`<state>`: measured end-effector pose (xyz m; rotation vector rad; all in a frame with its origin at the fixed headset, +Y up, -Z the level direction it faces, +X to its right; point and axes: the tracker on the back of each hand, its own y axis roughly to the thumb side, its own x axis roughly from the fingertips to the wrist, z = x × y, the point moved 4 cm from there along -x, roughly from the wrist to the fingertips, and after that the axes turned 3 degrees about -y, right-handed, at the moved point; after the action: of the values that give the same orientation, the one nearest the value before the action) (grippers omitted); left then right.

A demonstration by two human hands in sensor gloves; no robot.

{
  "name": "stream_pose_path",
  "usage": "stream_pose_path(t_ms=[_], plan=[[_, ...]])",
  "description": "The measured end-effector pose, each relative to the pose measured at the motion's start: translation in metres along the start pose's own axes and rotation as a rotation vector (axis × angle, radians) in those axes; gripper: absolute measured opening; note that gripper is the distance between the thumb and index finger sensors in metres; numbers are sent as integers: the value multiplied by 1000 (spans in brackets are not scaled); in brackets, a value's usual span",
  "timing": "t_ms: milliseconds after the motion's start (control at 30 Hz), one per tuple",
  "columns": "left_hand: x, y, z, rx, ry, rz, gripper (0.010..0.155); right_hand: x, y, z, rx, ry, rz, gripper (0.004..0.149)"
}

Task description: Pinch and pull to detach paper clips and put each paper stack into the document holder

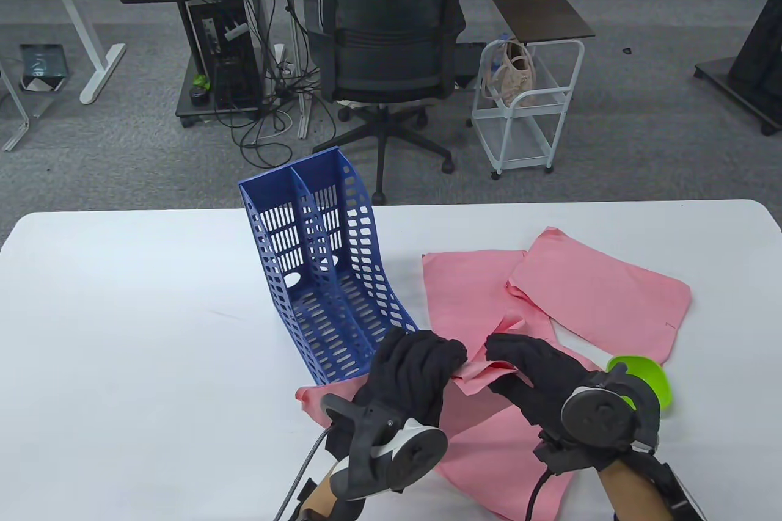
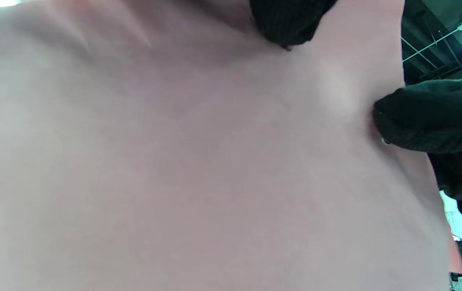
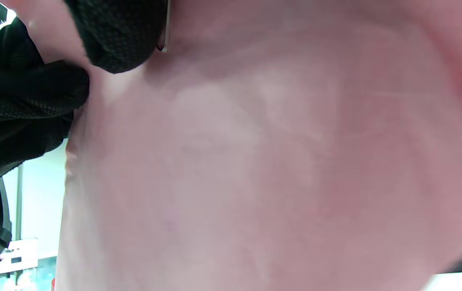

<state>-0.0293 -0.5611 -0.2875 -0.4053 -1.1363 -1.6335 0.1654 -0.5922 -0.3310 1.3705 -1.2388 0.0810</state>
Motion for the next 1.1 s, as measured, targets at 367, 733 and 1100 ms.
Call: stream_pose_path(t_ms=[367,733,1100], plan=[[-2,-56,6,109,-278,95,79,4,5,-17,-45,-42,-41,35],[-5,-54,-15,265,-484,-7,42,5,12,-20,-46,-24,-81,36],[-4,-59,-6,236,-437,18,41,6,4,-37,-28,-52,-50,34]])
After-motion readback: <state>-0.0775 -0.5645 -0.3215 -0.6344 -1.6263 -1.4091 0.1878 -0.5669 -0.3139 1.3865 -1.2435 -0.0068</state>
